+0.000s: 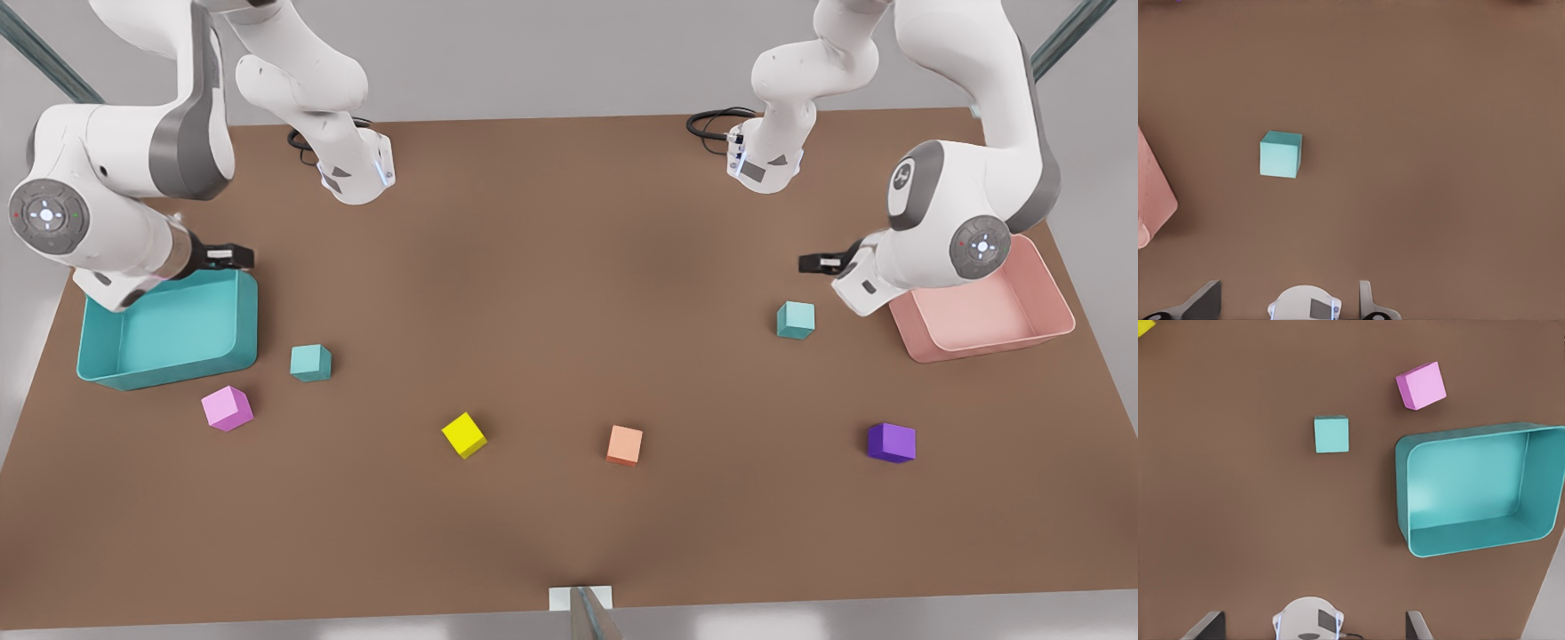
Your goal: Stack the two blue cubes on top of each other
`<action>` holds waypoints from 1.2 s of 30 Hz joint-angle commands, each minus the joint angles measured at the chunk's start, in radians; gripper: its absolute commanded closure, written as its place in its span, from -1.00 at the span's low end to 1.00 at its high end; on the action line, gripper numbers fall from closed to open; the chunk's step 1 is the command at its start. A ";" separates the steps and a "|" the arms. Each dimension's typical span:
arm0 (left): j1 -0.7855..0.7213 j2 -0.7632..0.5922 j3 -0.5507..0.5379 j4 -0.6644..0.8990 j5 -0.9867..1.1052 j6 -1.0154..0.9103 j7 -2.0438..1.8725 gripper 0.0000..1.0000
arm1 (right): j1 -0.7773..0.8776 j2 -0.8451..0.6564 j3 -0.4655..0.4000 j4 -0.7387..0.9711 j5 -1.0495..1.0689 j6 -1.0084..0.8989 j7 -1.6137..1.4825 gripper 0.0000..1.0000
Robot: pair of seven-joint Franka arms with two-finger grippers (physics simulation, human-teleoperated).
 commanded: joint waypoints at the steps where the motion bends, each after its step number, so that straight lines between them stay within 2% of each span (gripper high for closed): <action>1: -0.001 -0.001 -0.001 0.000 0.003 0.039 -0.038 -1.00 | -0.006 0.000 -0.001 -0.001 0.017 0.077 -0.009 -1.00; 3: -0.001 0.000 -0.001 0.000 0.003 0.038 -0.038 -1.00 | 0.003 0.009 0.005 -0.002 0.008 0.043 -0.014 -1.00; 6: -0.001 0.000 -0.001 0.000 0.003 0.035 -0.038 -1.00 | 0.045 0.185 0.008 -0.019 -0.014 0.098 -0.037 -1.00; 7: -0.001 0.000 -0.001 -0.001 0.003 0.035 -0.038 -1.00 | 0.040 0.205 0.008 -0.076 -0.015 0.221 -0.037 -0.99; 12: 0.002 0.005 -0.001 -0.003 0.005 0.026 -0.038 -1.00 | 0.002 0.196 0.008 -0.340 -0.003 0.588 -0.052 -0.99; 17: 0.008 0.005 -0.001 -0.003 0.005 0.012 -0.037 -1.00 | -0.038 0.179 0.007 -0.479 0.006 0.819 -0.101 -0.99; 25: 0.008 0.007 -0.001 -0.011 0.005 0.013 -0.035 -1.00 | -0.070 0.257 0.007 -0.535 0.051 0.919 -0.147 -1.00; 27: 0.008 0.005 -0.001 -0.012 0.005 -0.008 -0.035 -1.00 | -0.105 0.254 0.007 -0.627 0.051 1.051 -0.193 -0.99; 32: 0.007 -0.003 -0.004 -0.006 0.009 -0.059 -0.035 -1.00 | -0.113 0.294 0.007 -0.634 0.052 1.073 -0.222 -0.99; 34: 0.015 -0.061 -0.054 -0.003 0.008 -0.126 -0.006 -1.00 | -0.113 0.303 0.007 -0.634 0.052 1.080 -0.222 -0.99; 36: 0.076 -0.044 -0.041 0.011 0.005 -0.123 0.040 -1.00 | -0.119 0.328 0.007 -0.631 0.051 1.091 -0.222 -0.99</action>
